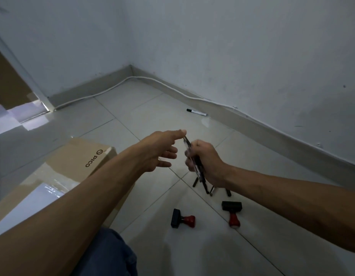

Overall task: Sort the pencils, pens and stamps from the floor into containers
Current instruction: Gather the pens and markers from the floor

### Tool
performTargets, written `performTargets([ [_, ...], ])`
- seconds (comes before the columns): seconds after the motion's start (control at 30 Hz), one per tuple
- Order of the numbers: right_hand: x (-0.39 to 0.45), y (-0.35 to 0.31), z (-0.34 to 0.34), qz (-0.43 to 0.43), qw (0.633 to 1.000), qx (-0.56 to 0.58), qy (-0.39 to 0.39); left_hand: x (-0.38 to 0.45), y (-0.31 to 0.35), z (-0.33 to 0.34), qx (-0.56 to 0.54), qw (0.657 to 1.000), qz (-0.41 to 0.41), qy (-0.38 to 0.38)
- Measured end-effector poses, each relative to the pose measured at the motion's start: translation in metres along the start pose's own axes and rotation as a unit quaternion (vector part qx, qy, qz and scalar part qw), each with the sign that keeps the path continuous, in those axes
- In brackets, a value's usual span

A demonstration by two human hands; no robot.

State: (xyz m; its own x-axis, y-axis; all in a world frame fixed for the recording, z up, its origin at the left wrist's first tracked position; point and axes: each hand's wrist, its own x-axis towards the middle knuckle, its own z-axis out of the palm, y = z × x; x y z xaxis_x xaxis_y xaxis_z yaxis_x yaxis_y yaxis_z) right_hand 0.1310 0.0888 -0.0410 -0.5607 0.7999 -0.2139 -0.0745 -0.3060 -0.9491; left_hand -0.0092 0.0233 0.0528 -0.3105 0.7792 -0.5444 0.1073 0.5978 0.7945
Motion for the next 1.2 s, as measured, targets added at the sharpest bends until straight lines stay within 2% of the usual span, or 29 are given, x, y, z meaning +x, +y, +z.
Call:
performTargets([
  [0.13,-0.008,-0.03,0.029,-0.031,0.995,0.068,-0.062,-0.003,0.003,0.001,-0.046,0.998,0.014,-0.032],
  [0.2,-0.012,-0.035,0.038,-0.01,0.993,0.103,-0.062,-0.007,0.005,0.003,-0.091,0.994,0.021,-0.053],
  [0.33,-0.017,-0.047,0.038,0.003,0.987,0.141,-0.081,-0.01,0.01,0.005,-0.177,0.983,0.025,-0.041],
  [0.53,-0.018,-0.061,0.037,0.017,0.984,0.166,-0.066,-0.008,0.013,0.008,-0.237,0.97,0.051,-0.024],
  [0.73,-0.021,-0.062,0.036,0.032,0.989,0.14,-0.034,-0.011,0.015,0.008,-0.244,0.968,0.042,-0.025],
  [0.87,-0.025,-0.061,0.036,0.055,0.987,0.136,-0.066,-0.009,0.013,0.007,-0.211,0.977,0.037,0.021],
  [1.03,-0.029,-0.066,0.038,0.015,0.993,0.087,-0.077,-0.004,0.014,0.003,-0.184,0.976,0.066,0.097],
  [1.2,-0.029,-0.064,0.039,-0.02,0.998,0.024,-0.063,-0.005,0.016,0.001,-0.204,0.971,0.067,0.104],
])
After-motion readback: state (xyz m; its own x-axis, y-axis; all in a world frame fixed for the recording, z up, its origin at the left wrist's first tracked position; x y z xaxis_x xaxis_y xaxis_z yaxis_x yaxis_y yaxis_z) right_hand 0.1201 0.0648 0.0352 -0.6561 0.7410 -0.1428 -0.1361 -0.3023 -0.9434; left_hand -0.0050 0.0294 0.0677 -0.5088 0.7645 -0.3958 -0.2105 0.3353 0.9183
